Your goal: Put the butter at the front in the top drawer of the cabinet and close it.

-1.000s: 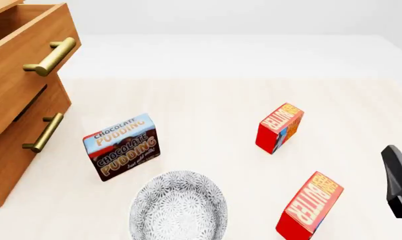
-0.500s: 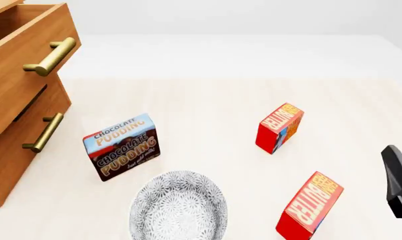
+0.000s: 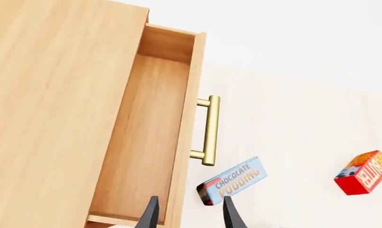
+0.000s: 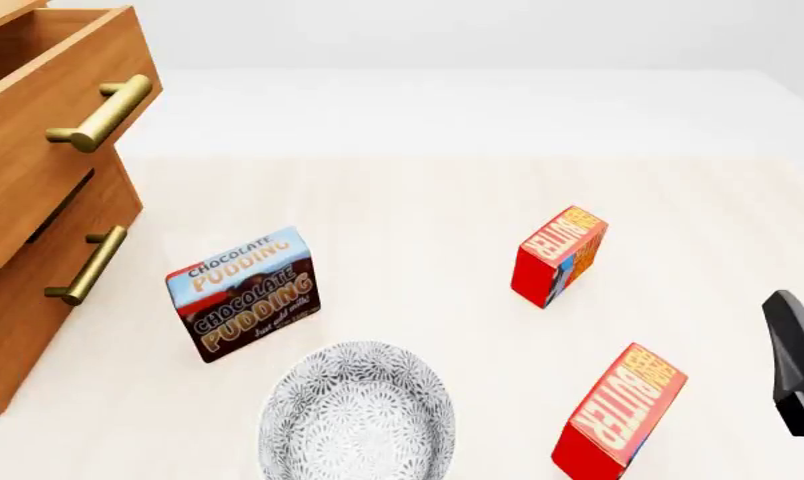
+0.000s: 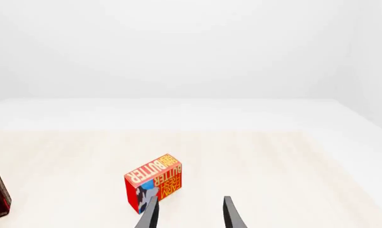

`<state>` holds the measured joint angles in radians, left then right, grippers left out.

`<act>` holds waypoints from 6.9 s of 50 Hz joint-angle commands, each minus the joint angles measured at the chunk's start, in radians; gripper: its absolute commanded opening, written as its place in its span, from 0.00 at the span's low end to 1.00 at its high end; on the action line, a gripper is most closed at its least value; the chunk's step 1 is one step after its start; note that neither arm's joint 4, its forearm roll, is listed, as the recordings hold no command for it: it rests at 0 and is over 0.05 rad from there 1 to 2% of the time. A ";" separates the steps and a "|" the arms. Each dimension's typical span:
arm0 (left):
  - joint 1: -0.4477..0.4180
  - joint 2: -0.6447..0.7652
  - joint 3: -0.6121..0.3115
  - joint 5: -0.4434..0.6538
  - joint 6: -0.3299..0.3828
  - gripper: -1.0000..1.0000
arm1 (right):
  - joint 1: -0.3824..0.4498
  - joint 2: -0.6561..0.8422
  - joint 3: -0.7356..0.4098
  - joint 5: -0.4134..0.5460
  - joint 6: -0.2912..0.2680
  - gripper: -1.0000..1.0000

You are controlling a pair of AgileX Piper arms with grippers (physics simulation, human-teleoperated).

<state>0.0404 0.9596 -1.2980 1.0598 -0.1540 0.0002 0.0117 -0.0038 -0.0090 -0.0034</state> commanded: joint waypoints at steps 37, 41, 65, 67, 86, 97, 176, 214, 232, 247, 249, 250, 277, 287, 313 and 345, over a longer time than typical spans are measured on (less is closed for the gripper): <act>-0.044 0.077 0.120 -0.136 -0.048 1.00 | 0.000 -0.002 0.000 0.002 0.001 1.00; -0.048 0.069 0.121 -0.136 -0.051 1.00 | 0.000 -0.002 0.000 0.002 0.001 1.00; -0.113 0.084 0.138 -0.160 -0.078 1.00 | 0.000 -0.002 0.000 0.002 0.001 1.00; -0.113 0.086 0.137 -0.162 -0.078 1.00 | 0.000 -0.002 0.000 0.002 0.001 1.00; -0.151 0.105 0.133 -0.168 -0.083 1.00 | 0.000 -0.002 0.000 0.002 0.000 1.00; -0.164 0.119 0.141 -0.184 -0.090 1.00 | 0.000 -0.002 0.000 0.002 0.001 1.00; -0.432 0.267 0.082 -0.271 -0.154 1.00 | 0.000 -0.002 0.000 0.002 0.001 1.00; -0.451 0.257 -0.085 -0.156 -0.105 1.00 | 0.000 -0.002 0.000 0.002 0.001 1.00; -0.440 0.217 -0.166 -0.046 -0.055 1.00 | 0.000 -0.002 0.000 0.002 0.001 1.00; -0.465 0.189 -0.187 0.003 0.006 1.00 | 0.000 -0.002 0.000 0.002 0.001 1.00; -0.465 0.189 -0.187 0.003 0.006 1.00 | 0.000 -0.002 0.000 0.002 0.001 1.00; -0.506 0.179 -0.218 -0.013 0.069 1.00 | 0.000 -0.002 0.000 0.002 0.001 1.00; -0.623 0.258 -0.245 -0.092 0.187 1.00 | 0.000 -0.002 0.000 0.002 0.001 1.00; -0.679 0.321 -0.274 -0.119 0.186 1.00 | 0.000 -0.002 0.000 0.002 0.000 1.00; -0.786 0.459 -0.304 -0.217 0.171 1.00 | 0.000 -0.002 0.000 0.002 0.001 1.00; -0.835 0.645 -0.410 -0.294 0.114 1.00 | 0.000 -0.002 0.000 0.002 0.001 1.00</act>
<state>-0.7844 1.5558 -1.6806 0.7900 -0.0185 0.0002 0.0117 -0.0038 -0.0090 -0.0033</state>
